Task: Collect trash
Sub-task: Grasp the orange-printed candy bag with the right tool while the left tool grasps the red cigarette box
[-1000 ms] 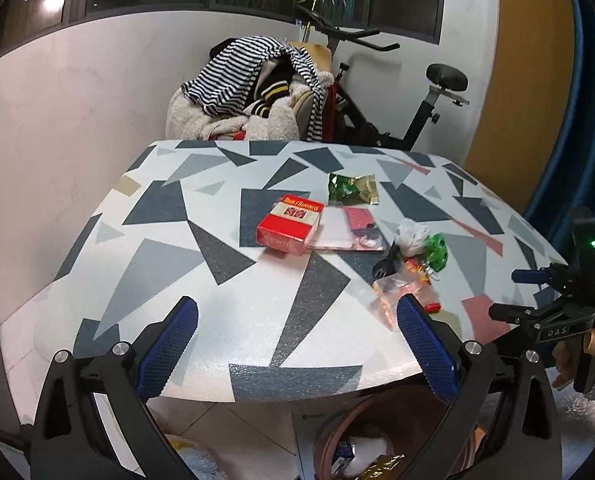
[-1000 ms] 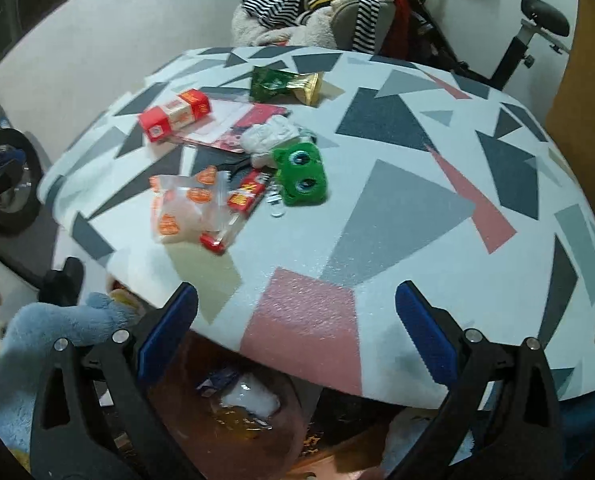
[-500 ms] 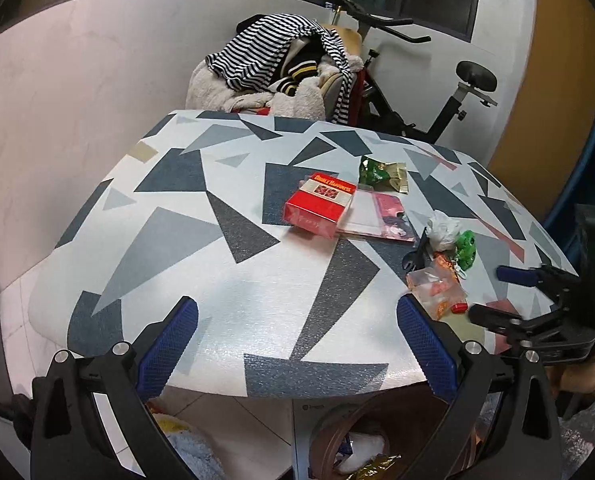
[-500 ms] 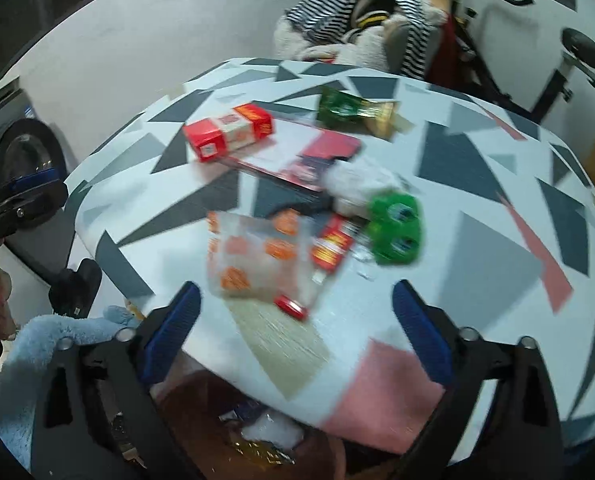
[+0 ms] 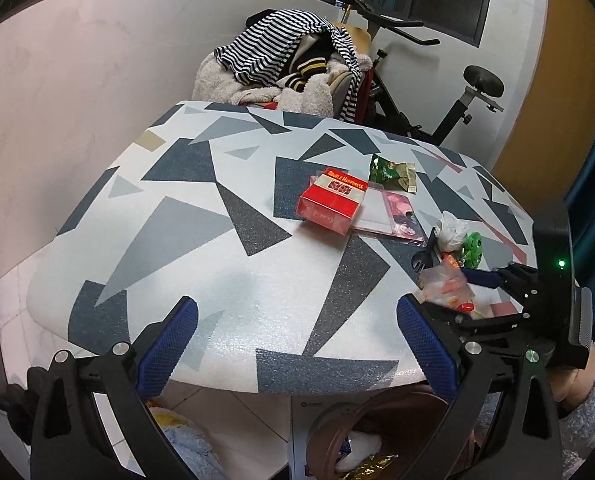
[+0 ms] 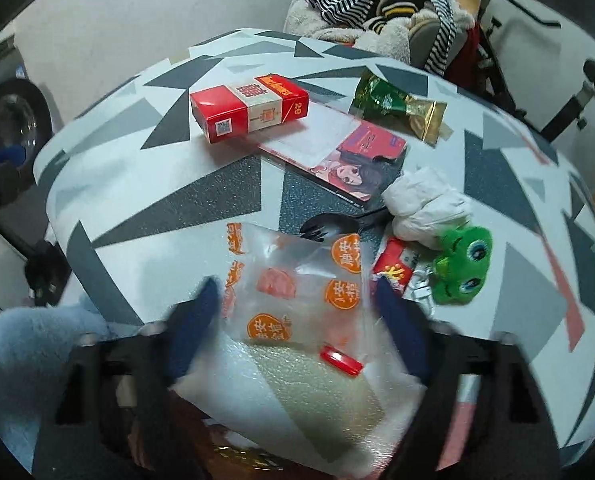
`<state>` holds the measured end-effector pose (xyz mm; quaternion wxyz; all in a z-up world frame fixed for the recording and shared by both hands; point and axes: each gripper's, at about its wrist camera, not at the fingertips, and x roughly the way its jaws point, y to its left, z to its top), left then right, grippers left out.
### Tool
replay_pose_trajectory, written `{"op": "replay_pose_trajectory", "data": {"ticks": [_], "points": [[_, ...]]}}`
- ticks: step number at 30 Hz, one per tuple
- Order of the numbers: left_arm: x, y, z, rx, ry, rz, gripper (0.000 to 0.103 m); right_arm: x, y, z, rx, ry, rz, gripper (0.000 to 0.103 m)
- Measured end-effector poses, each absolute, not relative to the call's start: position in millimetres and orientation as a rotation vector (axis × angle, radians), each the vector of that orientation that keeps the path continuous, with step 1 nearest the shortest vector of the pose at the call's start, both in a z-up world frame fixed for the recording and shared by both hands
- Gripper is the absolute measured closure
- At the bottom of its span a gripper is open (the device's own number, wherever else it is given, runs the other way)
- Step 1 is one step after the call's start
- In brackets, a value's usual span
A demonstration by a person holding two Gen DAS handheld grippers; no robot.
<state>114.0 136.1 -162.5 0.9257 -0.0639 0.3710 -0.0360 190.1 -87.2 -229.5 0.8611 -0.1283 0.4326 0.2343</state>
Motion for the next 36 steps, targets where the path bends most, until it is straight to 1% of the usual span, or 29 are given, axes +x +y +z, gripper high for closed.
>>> {"op": "replay_pose_trajectory", "data": {"ticks": [1,3,9,15,20,24,27,32,34,35,36], "points": [[115.1,136.0,-162.6,-0.135,0.761,-0.077,0.006,190.4,-89.2,-228.2,-0.258,0.911,0.501,0.047],[116.5,134.9,-162.5,-0.139,0.762,-0.083,0.006,189.6,-97.8,-222.0,-0.21,0.902,0.518,0.052],[127.0,125.0,-161.5,-0.117,0.768,-0.117,0.006,187.4,-122.6,-202.6,-0.142,0.849,0.509,0.052],[154.5,113.0,-161.5,-0.078,0.788,-0.161,0.006,195.6,-157.5,-190.8,-0.084,0.835,0.457,0.052],[195.0,99.3,-161.6,-0.025,0.813,-0.202,0.006,202.4,-189.0,-189.2,-0.047,0.829,0.401,0.052],[241.4,88.0,-165.2,0.075,0.857,-0.216,0.006,206.9,-213.0,-192.0,-0.027,0.836,0.37,0.052],[277.5,84.2,-173.0,0.124,0.902,-0.215,0.006,207.1,-225.9,-195.7,-0.025,0.842,0.353,0.052],[311.8,73.2,-192.8,0.218,0.96,-0.194,0.006,205.3,-244.1,-201.4,0.003,0.852,0.329,0.052],[318.8,72.4,-199.3,0.223,0.982,-0.186,0.019,203.9,-247.5,-203.2,0.01,0.855,0.324,0.052],[321.4,73.1,-202.8,0.208,1.004,-0.195,0.037,203.0,-249.4,-204.5,0.013,0.857,0.321,0.052],[322.1,74.3,-205.1,0.196,1.017,-0.203,0.044,201.0,-252.3,-206.2,0.016,0.861,0.317,0.052]]}}
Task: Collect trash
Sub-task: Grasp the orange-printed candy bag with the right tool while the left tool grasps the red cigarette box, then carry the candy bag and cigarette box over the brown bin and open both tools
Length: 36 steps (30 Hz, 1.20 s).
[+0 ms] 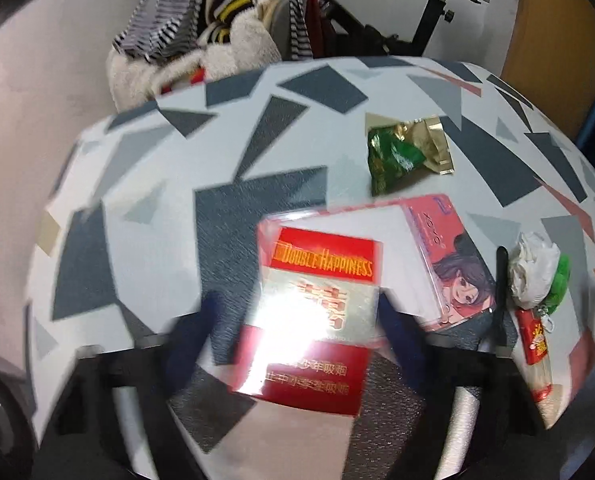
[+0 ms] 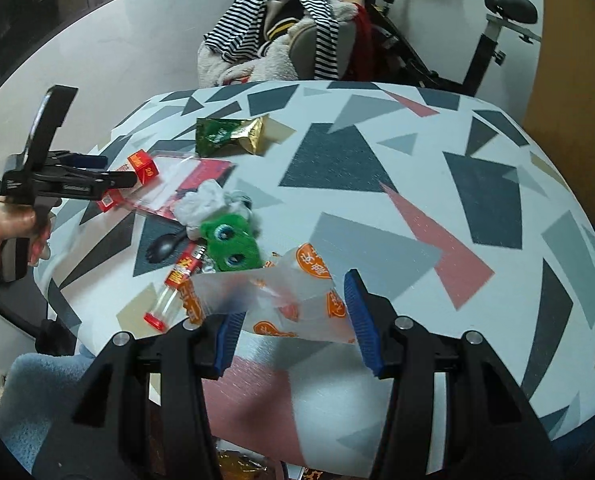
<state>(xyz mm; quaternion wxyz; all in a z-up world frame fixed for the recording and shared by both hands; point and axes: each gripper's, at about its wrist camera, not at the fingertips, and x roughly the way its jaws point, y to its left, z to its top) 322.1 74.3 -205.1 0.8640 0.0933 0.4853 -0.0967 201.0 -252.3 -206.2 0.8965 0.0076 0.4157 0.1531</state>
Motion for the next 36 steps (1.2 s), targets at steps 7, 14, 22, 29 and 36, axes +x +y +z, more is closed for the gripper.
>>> {"op": "replay_pose_trajectory", "data": {"ticks": [7,14,22,29,36], "points": [[295.7,78.5,-188.4,0.146,0.967,-0.216,0.045,189.8,-255.7,-207.4,0.026,0.861,0.325,0.052],[233.5,67.9,-152.3,0.117,0.872,-0.263,0.046,166.2,-248.3,-205.1,0.033,0.859,0.357,0.052],[135.9,50.4,-138.4,0.017,0.797,-0.321,0.046,119.0,-231.8,-207.9,0.003,0.875,0.411,0.052],[67.0,34.2,-152.2,-0.012,0.798,-0.344,0.046,81.8,-215.8,-229.9,-0.021,0.94,0.458,0.052],[31.8,33.3,-165.7,-0.062,0.815,-0.338,0.046,66.2,-196.9,-258.2,-0.028,1.025,0.491,0.052]]}}
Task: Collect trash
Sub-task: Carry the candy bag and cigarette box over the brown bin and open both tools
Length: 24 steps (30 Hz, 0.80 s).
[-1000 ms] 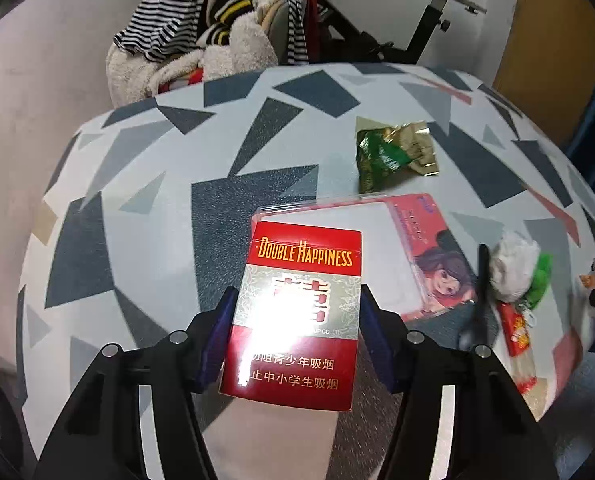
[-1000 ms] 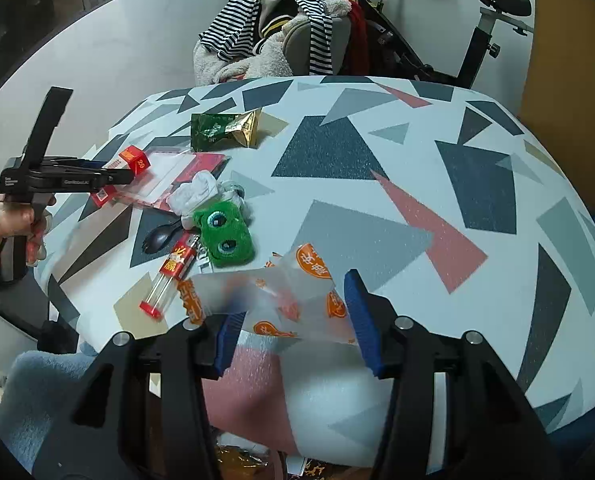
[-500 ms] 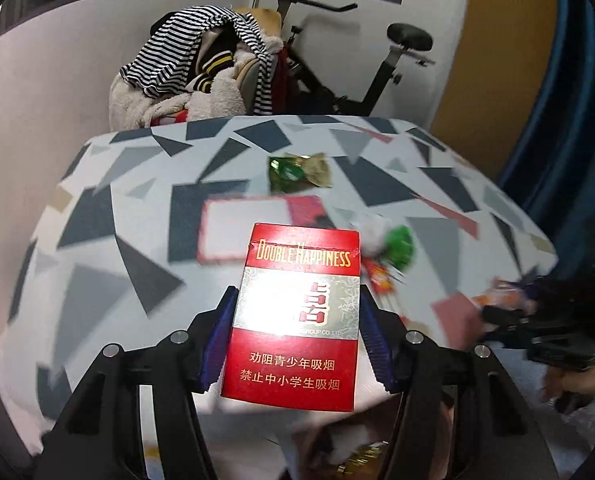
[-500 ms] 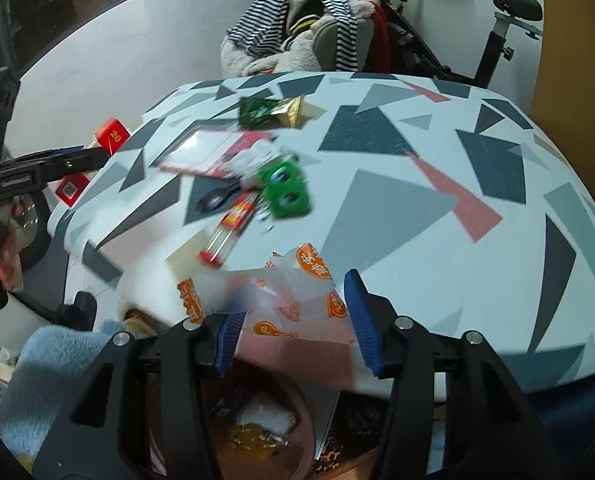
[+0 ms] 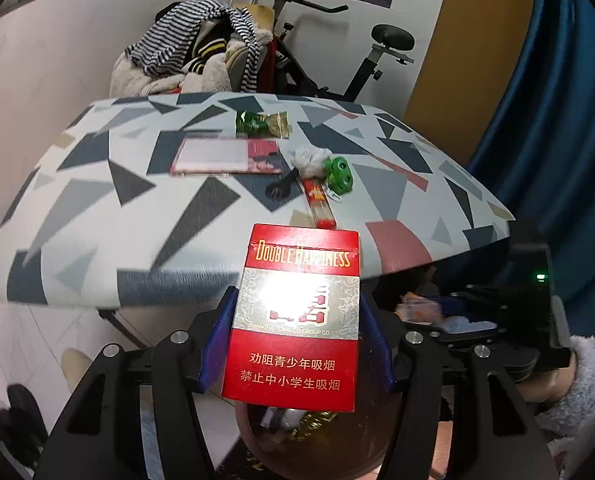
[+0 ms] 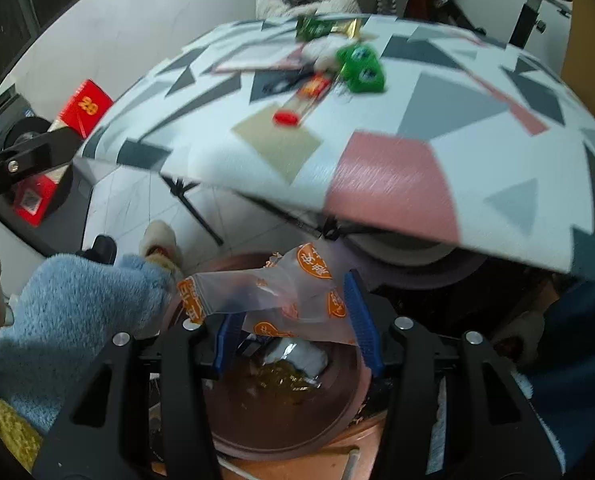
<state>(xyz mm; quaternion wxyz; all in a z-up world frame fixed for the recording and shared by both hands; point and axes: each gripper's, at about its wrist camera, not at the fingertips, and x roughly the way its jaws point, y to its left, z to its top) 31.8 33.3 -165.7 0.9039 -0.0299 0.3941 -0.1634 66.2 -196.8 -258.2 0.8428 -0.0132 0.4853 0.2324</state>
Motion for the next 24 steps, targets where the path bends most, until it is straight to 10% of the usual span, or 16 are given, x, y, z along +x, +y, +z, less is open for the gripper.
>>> {"op": "replay_pose_trajectory", "data": {"ticks": [24], "points": [[26.4,24.4,-182.2,-0.047,0.856,-0.357,0.046,67.0,-213.2,-240.6,0.029,0.971,0.469,0.013]]}}
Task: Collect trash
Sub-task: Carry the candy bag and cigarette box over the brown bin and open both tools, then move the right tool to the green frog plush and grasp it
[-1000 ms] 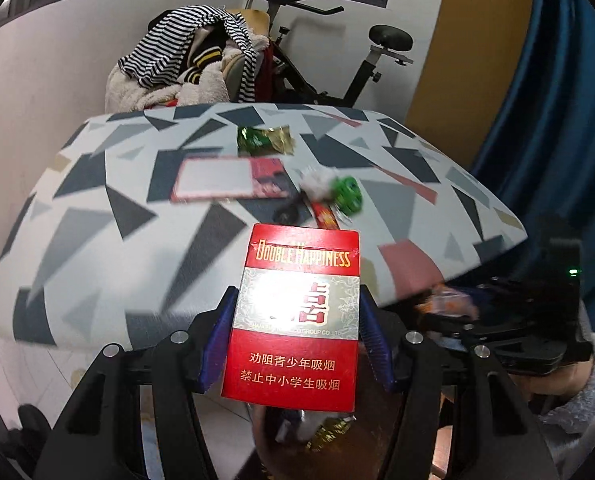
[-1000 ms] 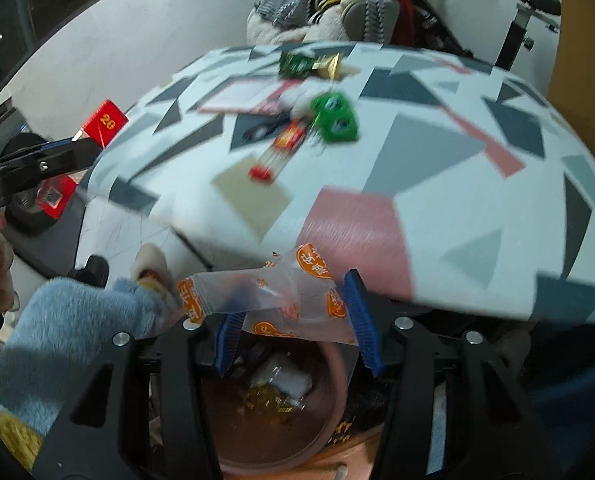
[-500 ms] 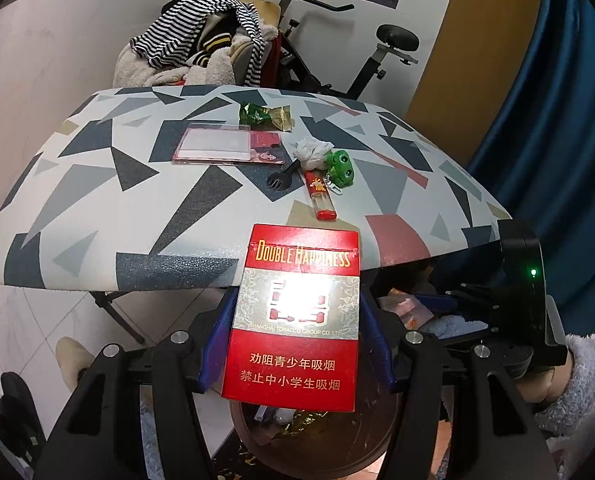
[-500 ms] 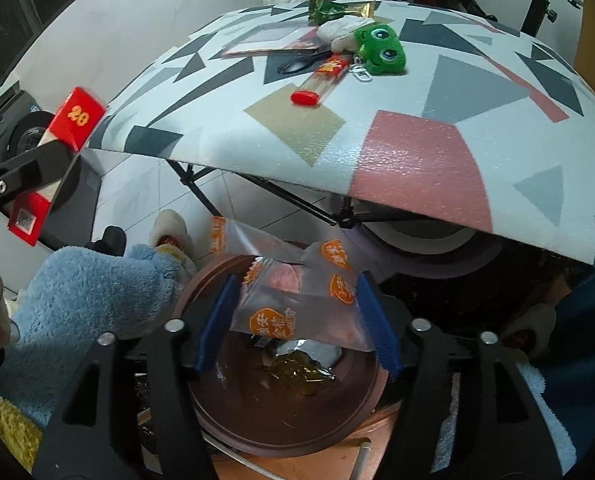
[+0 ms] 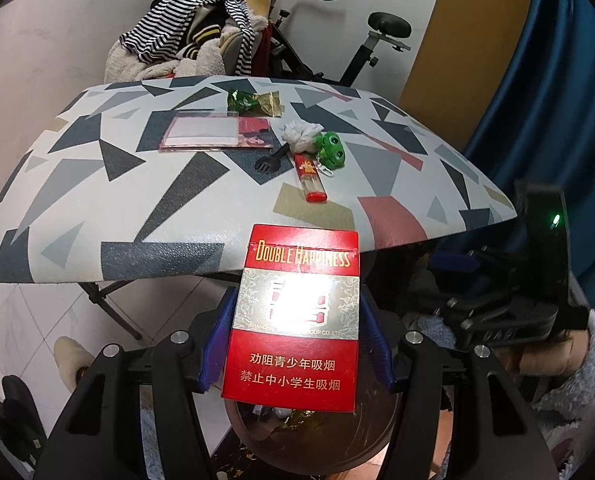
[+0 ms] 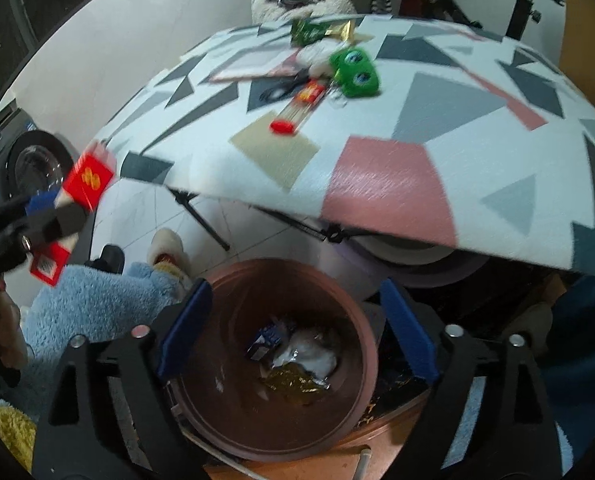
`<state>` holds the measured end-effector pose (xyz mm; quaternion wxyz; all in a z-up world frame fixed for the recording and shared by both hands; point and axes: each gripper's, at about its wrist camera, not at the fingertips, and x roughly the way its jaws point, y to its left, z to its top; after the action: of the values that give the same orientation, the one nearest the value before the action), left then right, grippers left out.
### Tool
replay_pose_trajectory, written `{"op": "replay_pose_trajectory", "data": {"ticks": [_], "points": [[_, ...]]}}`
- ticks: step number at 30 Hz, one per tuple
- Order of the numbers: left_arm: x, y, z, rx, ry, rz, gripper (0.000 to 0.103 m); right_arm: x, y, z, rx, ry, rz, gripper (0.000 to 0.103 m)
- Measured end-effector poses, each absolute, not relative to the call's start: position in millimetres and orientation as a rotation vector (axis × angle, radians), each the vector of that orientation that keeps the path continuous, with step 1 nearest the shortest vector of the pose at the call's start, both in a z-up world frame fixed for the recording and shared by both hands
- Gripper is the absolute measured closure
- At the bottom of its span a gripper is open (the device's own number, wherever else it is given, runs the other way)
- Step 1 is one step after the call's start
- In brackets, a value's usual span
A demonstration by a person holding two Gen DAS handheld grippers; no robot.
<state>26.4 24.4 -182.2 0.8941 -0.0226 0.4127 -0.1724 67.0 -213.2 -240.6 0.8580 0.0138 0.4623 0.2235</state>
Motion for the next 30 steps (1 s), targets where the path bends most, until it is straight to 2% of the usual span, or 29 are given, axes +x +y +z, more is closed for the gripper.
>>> {"op": "replay_pose_trajectory", "data": {"ticks": [5,14,16,17,18,30], "points": [[26.0,16.1,-186.6,-0.026,0.869,-0.376,0.046,70.4,-226.4,-227.2,0.052,0.925,0.436,0.008],[23.9,-3.9,-191.5,0.025,0.89,-0.431,0.046,74.2,-244.8,-213.8,0.062,0.89,0.391,0.007],[23.5,-10.0,-188.0,0.05,0.876,-0.455,0.038,74.7,-247.3,-213.5,0.066,0.891,0.381,0.007],[22.3,-12.1,-184.0,0.067,0.852,-0.451,0.022,74.1,-247.3,-213.7,0.067,0.892,0.381,0.007],[20.5,-13.2,-178.8,0.08,0.817,-0.44,0.015,73.5,-247.4,-213.8,0.068,0.893,0.38,0.007],[21.8,24.1,-154.9,0.068,0.71,-0.257,0.01,71.7,-247.6,-217.7,0.058,0.904,0.373,0.007]]}}
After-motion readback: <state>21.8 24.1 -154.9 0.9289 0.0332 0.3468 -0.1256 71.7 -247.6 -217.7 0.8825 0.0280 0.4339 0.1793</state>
